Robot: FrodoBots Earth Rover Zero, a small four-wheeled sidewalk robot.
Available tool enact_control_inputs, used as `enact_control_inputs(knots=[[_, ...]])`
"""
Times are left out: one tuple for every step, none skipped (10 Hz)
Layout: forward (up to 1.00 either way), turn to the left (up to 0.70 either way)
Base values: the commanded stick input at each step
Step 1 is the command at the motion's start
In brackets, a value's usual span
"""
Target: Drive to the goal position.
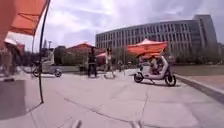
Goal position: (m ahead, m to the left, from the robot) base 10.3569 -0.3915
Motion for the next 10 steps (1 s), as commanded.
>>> enact_control_inputs(knots=[[0.85, -0.01], [0.85, -0.01], [0.85, -0.01], [0.85, -0.01], [0.85, -0.01], [0.85, -0.01], [0.85, -0.01], [0.85, -0.01], [0.85, -0.01], [0.85, -0.01]])
